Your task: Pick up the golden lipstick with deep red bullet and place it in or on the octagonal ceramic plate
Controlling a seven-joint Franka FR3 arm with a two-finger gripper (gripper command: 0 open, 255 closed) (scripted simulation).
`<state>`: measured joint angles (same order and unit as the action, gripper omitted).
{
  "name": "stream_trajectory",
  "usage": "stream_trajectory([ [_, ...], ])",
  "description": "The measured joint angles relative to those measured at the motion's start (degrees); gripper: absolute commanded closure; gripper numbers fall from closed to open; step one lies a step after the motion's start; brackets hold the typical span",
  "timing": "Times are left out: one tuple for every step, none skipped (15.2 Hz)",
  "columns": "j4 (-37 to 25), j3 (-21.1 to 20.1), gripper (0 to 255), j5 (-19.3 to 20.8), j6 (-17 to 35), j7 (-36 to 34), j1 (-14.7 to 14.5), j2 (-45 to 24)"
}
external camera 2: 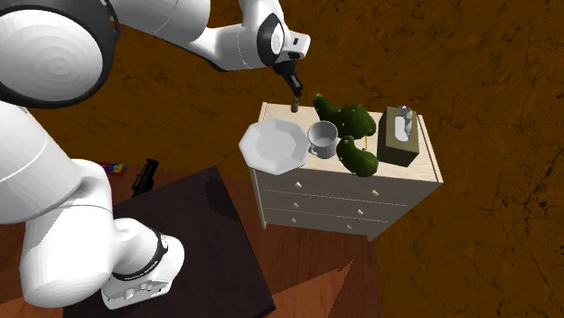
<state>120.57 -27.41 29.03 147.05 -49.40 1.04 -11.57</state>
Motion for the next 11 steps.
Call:
stream_trajectory([
  [-0.33, -0.21, 255, -0.71, -0.57, 0.69, 0.19, 0.38],
  [-0.42, -0.44, 255, -1.44, -1.08, 1.30, 0.37, 0.94],
  [-0.70, -0.69, 255, -2.24, -1.72, 1.98, 0.53, 1.47],
  [-0.98, -0.86, 255, -2.76, -2.25, 2.38, 0.59, 1.80],
  [-1.41, -1.02, 255, -3.30, -2.88, 2.84, 0.65, 2.07],
  [-1.79, -1.21, 255, -3.94, -3.56, 3.38, 0.73, 2.49],
  [-1.95, -1.40, 255, -4.60, -4.12, 3.87, 0.83, 3.03],
  [-2.23, -1.50, 255, -5.16, -4.63, 4.44, 0.96, 3.38],
  [-2.26, -1.65, 255, -5.87, -5.11, 5.03, 1.12, 4.00],
  [-2.76, -1.78, 255, -6.45, -5.84, 5.53, 1.17, 4.35],
  [-2.92, -1.84, 255, -6.76, -6.15, 5.81, 1.22, 4.56],
])
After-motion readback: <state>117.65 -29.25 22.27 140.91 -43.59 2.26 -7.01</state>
